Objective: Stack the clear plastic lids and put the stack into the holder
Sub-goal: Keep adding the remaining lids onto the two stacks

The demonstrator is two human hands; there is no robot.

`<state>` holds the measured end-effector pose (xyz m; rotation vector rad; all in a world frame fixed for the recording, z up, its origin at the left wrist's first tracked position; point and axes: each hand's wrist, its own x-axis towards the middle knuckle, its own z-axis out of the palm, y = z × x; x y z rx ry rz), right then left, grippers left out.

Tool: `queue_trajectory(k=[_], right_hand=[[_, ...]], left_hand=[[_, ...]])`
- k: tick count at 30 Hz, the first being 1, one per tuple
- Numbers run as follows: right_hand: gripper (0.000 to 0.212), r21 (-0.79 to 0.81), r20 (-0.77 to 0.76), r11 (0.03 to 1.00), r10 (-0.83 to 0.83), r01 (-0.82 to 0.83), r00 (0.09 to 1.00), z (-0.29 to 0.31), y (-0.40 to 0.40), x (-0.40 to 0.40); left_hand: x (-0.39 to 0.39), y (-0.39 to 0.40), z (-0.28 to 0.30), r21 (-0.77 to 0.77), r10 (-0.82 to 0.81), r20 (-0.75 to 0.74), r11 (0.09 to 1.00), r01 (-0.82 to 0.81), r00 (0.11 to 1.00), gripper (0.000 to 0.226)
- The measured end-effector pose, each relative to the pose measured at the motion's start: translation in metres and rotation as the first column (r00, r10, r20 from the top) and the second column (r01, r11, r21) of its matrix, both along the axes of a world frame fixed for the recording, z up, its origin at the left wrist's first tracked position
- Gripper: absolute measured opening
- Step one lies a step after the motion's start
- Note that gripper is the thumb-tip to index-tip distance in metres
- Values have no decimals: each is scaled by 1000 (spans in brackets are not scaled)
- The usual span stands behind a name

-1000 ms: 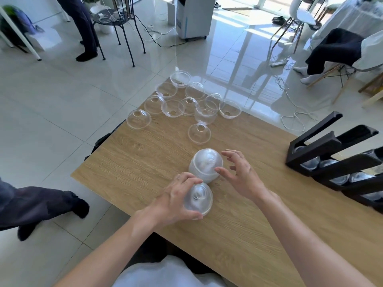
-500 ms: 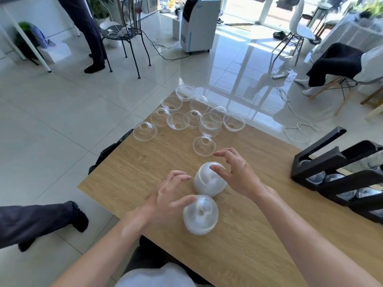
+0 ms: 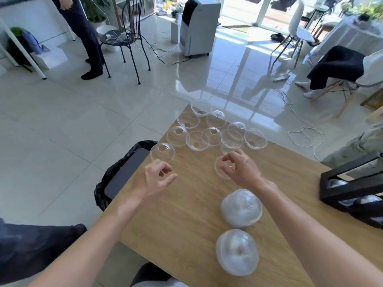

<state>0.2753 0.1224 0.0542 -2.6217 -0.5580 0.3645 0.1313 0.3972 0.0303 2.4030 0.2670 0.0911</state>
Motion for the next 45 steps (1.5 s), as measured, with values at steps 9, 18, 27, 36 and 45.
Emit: queue_trajectory(k=[9, 18, 27, 36, 45], right_hand=[[56, -293, -46, 944, -174, 154, 984, -21, 9, 22], [70, -451, -130, 886, -183, 106, 975, -33, 17, 26], [78, -459, -181, 888, -110, 15, 977, -37, 28, 21], [80, -223, -68, 974, -65, 48, 996, 18, 4, -4], [78, -36, 24, 997, -62, 63, 998, 43, -65, -45]], left_hand=[[72, 50, -21, 217, -35, -106, 975, 57, 994, 73], [87, 58, -46, 182, -115, -235, 970, 160, 965, 76], [87, 57, -47, 179, -139, -212, 968, 178, 967, 69], [65, 38, -35, 142, -188, -59, 971, 194, 980, 74], [33, -18, -5, 63, -221, 64, 974, 217, 973, 77]])
